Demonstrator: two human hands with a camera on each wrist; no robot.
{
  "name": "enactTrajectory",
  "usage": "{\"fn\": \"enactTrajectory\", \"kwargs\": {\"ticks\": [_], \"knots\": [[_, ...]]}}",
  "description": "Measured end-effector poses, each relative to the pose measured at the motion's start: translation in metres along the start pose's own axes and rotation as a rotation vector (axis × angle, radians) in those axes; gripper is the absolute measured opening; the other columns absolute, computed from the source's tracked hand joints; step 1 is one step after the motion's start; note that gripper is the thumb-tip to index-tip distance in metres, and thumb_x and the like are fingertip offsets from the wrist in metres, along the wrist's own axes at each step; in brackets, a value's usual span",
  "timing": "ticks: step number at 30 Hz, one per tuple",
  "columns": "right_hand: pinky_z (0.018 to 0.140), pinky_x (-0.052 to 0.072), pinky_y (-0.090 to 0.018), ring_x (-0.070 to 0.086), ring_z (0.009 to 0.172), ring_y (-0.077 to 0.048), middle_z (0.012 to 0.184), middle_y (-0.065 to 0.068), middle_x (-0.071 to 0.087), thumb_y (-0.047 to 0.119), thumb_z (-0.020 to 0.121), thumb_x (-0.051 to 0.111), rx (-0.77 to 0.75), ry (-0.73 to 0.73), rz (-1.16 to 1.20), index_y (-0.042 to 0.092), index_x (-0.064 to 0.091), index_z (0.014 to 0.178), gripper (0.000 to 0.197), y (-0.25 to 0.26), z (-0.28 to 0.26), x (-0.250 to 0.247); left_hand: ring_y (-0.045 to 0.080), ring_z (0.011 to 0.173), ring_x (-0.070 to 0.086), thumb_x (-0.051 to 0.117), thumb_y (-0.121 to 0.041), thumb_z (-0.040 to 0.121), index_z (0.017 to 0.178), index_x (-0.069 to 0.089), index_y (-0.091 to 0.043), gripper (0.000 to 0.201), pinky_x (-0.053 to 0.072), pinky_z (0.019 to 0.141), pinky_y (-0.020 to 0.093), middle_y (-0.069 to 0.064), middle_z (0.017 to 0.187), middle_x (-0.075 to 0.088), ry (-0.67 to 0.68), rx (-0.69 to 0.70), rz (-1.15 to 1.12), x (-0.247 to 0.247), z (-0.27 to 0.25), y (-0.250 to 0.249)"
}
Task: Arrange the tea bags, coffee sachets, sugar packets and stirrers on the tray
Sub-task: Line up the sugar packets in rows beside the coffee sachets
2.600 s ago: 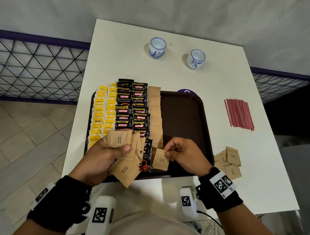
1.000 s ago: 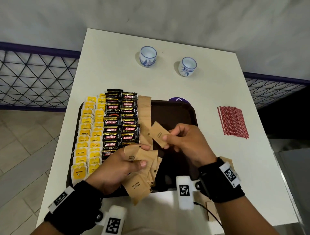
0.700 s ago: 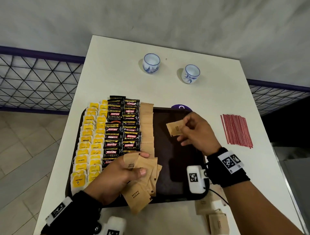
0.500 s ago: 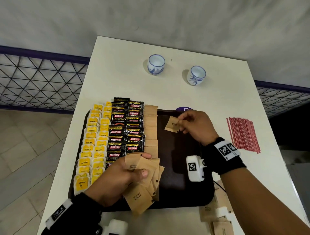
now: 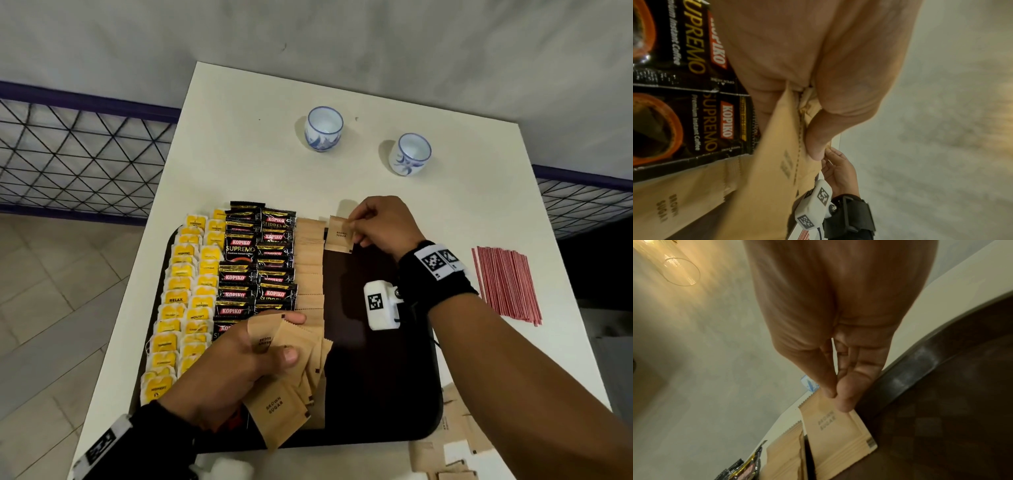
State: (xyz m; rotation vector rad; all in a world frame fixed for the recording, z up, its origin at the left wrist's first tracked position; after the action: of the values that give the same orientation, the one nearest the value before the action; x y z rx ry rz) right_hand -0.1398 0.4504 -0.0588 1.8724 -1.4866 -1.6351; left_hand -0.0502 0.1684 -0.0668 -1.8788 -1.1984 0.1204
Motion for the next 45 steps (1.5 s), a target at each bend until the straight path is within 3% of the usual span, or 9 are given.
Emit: {"fn": "enactTrajectory", "kwargs": {"ticks": [9,15,24,32,37,45], "knots": [[0.055,0.057,-0.03,0.07,0.055,-0.022,0.066,-0.016,0.071,-0.004,0.08,0.065,0.041,-0.014,0.019,0.005,0.067,0.082,0.009,-0.003,0.0049,0.0054,0.025,0.084,0.072,0.065,0.004,0.088,0.122,0.07,-0.017,0.04,0.062,0.074,0.034,0.013,0.098,0.075,-0.008,0.009,-0.02,0.0009,0.0008,0.0004],[0.061,0.061,-0.036,0.07,0.056,-0.027,0.066,-0.015,0.072,-0.004,0.079,0.065,0.047,-0.017,0.037,0.006,0.068,0.081,0.01,-0.0057,0.0053,0.0072,0.026,0.086,0.071,0.077,-0.002,0.08,0.115,0.075,-0.023,0.041,0.061,0.078,0.037,0.015,0.101,0.074,0.008,0.013,-0.036,0.0016,0.0008,0.001],[0.053,0.054,-0.028,0.07,0.058,-0.024,0.069,-0.016,0.073,-0.003,0.081,0.064,0.032,-0.003,0.039,0.006,0.07,0.083,0.011,-0.0027,0.0024,0.0071,0.025,0.086,0.071,0.066,0.004,0.088,0.112,0.076,-0.026,0.04,0.061,0.076,0.035,0.014,0.1,0.075,-0.005,0.011,-0.007,0.0024,0.0011,0.0008],[0.057,0.057,-0.029,0.066,0.056,-0.023,0.062,-0.01,0.07,-0.002,0.081,0.063,0.0,-0.009,-0.006,0.013,0.071,0.078,0.017,0.0016,0.0027,0.0058,0.023,0.086,0.073,0.065,0.005,0.089,0.118,0.073,-0.021,0.04,0.061,0.076,0.033,0.014,0.102,0.076,-0.019,0.009,0.008,0.0025,0.0025,0.0005],[0.063,0.06,-0.035,0.069,0.058,-0.027,0.062,-0.01,0.07,-0.001,0.081,0.067,0.012,-0.009,0.027,0.009,0.07,0.081,0.01,-0.0001,0.0011,0.0089,0.022,0.087,0.073,0.065,0.004,0.089,0.12,0.072,-0.02,0.039,0.06,0.073,0.031,0.011,0.101,0.077,-0.014,0.006,0.006,0.0027,0.0038,0.0004],[0.058,0.056,-0.031,0.068,0.054,-0.022,0.066,-0.011,0.071,-0.005,0.078,0.067,0.019,0.002,0.047,0.006,0.068,0.091,0.017,-0.0033,-0.0018,0.0073,0.025,0.088,0.073,0.065,0.004,0.088,0.121,0.07,-0.019,0.04,0.06,0.074,0.033,0.014,0.104,0.076,-0.005,0.011,0.005,0.0017,0.0046,0.0019]]}}
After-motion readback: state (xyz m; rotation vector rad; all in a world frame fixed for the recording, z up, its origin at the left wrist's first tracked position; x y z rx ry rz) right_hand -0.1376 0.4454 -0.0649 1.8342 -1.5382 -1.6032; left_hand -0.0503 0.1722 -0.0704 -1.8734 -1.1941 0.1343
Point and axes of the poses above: each hand's wrist, its own z-axis towards the middle knuckle, its own x-axis out of the palm, y = z × x, the point moved 6 cm from there along z, towards the middle knuckle
